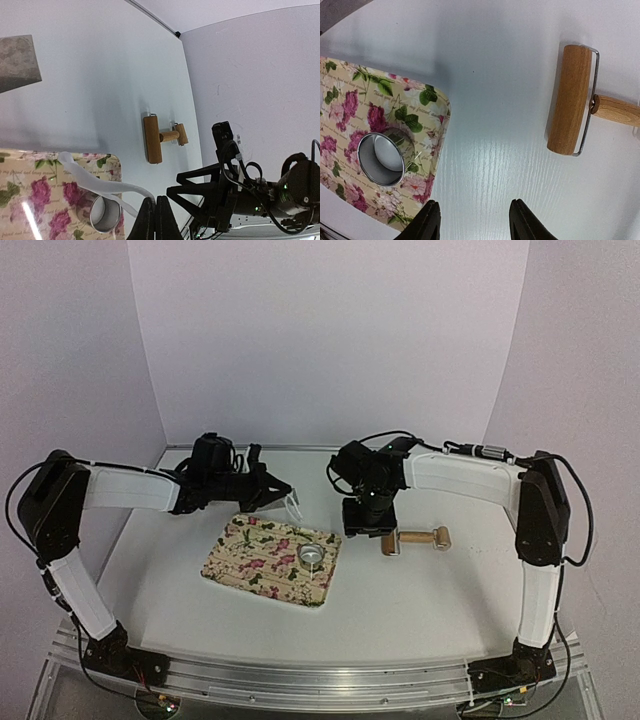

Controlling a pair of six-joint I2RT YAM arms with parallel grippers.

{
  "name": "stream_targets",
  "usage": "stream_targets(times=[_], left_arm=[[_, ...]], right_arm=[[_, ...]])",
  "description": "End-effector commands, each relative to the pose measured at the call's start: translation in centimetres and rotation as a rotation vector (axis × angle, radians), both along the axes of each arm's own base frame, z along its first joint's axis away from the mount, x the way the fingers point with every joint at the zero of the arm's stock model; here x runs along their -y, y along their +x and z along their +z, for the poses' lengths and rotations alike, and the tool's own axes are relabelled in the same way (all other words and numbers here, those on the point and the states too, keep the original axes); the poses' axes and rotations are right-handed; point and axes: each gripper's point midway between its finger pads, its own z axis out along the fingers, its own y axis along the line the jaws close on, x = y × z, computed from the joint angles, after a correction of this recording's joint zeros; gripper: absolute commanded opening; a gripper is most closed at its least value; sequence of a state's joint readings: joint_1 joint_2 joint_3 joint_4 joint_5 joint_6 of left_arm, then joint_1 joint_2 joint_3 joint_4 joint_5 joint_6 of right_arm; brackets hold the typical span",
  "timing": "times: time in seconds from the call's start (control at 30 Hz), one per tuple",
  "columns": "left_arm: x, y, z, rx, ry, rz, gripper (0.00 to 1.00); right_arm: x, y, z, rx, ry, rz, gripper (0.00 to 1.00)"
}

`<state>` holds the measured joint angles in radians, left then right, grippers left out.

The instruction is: Roll out the dumpling wrappers from the dough

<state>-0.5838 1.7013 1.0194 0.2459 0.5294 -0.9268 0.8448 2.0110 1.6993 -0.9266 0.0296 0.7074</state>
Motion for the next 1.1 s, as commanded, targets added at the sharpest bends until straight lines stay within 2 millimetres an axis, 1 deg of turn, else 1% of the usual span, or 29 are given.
stream_targets(times=[0.0,0.13,0.23,0.33,0.37,0.4,0.53,0.6,0.67,0.73,0.83,0.93,1.0,1.07], left_arm=[[-2.8,-2.2,-1.8,-0.04,0.058,0.028,0.0],[-4.4,-4.5,-4.4,-0.113,0.085,0.01,0.0],[-6.3,-5.7,-6.6,-0.146,0.147,0.013,0.01],[-9.2,-6.1,-8.3,-0.161,0.232,0.055,0.06],[-9.9,-6.3,-8.6,-0.163,0.253,0.059,0.11],[-10.7,-6.5,-8.7,-0.167,0.276,0.068,0.16],[-13.2,-6.4,-8.2,-0.149,0.385,0.113,0.47],[-14.0,-6.5,-7.4,-0.137,0.414,0.126,0.56],[-14.9,-6.7,-6.8,-0.136,0.431,0.144,0.64],[-15.7,-6.9,-6.1,-0.133,0.441,0.156,0.7],[-16.6,-7.3,-5.9,-0.147,0.458,0.162,0.77],[-17.3,-7.6,-6.9,-0.197,0.474,0.151,0.79],[-17.7,-7.7,-7.6,-0.213,0.488,0.146,0.79],[-17.9,-7.8,-8.0,-0.217,0.497,0.146,0.8]], right_arm=[[-0.4,0.6,2.6,0.063,0.043,0.003,0.48],[-0.4,0.5,2.5,0.059,0.043,0.0,0.48],[-0.3,0.5,2.6,0.059,0.045,0.0,0.48],[-0.2,0.4,2.7,0.064,0.044,-0.001,0.49],[-0.1,0.4,2.8,0.067,0.043,0.0,0.49],[0.0,0.4,2.8,0.068,0.041,-0.001,0.49],[0.1,0.2,2.6,0.064,0.037,0.006,0.52],[-0.1,0.2,2.6,0.061,0.043,0.02,0.52],[-0.7,0.1,2.6,0.056,0.052,0.052,0.52],[-1.9,-0.1,2.3,0.039,0.07,0.115,0.52],[-3.9,-0.6,1.8,0.02,0.083,0.199,0.51],[-5.5,-0.7,0.8,-0.007,0.097,0.236,0.42],[-6.4,-0.8,-0.5,-0.03,0.094,0.251,0.4],[-7.2,-0.8,-1.1,-0.035,0.09,0.264,0.4]])
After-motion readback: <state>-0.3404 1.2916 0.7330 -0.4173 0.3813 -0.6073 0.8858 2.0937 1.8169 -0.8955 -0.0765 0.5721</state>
